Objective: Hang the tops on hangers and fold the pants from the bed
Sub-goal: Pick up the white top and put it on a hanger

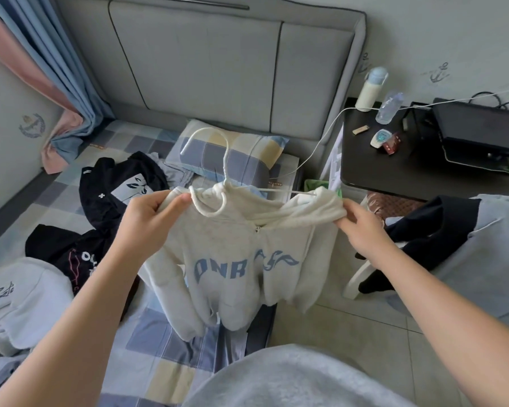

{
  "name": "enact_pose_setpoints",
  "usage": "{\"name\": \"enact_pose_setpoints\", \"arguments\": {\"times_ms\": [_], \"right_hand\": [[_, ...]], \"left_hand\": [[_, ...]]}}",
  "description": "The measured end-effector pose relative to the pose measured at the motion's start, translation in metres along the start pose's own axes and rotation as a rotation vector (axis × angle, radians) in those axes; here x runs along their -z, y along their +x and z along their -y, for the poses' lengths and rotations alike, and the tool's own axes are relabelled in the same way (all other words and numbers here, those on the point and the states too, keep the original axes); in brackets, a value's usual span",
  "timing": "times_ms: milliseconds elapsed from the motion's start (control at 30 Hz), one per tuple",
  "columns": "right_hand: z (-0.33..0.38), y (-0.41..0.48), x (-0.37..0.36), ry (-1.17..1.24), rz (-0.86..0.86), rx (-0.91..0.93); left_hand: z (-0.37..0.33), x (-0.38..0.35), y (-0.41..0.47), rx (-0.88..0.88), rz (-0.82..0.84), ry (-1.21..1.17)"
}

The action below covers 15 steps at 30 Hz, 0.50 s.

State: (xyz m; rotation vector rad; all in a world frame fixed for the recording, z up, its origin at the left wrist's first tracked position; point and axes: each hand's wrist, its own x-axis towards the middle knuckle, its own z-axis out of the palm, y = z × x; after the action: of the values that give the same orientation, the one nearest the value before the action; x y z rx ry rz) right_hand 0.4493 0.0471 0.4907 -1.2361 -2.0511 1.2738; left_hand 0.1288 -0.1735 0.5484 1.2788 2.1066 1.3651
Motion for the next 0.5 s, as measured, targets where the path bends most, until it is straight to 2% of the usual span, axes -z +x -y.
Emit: {"name": "enact_pose_setpoints", "arguments": {"times_ms": [133,267,333,433,500], "right_hand": [[0.042,-0.006,0.008,-0.062,-0.049,0.186],[0.104,-0.007,0.002,-0.225,0.059,0.403],[0.13,-0.01,-0.005,-0.214,0.057,0.483],[0.158,-0.012,-0.011,-0.056,0.026,0.513],[0.165,-0.008,-0.014,-0.135,0.106,0.462]], "left_hand": [[0.003,0.004,0.004,0.053,0.061,0.122],[-0.011,-0.022,0.004,0.01,0.151,0.375],[-0.02,-0.037,0.005,-0.001,0.139,0.437],[-0.029,-0.039,0.01,-0.037,0.038,0.296],[-0.033,-0.033,0.013,-0.057,0.008,0.107]]}}
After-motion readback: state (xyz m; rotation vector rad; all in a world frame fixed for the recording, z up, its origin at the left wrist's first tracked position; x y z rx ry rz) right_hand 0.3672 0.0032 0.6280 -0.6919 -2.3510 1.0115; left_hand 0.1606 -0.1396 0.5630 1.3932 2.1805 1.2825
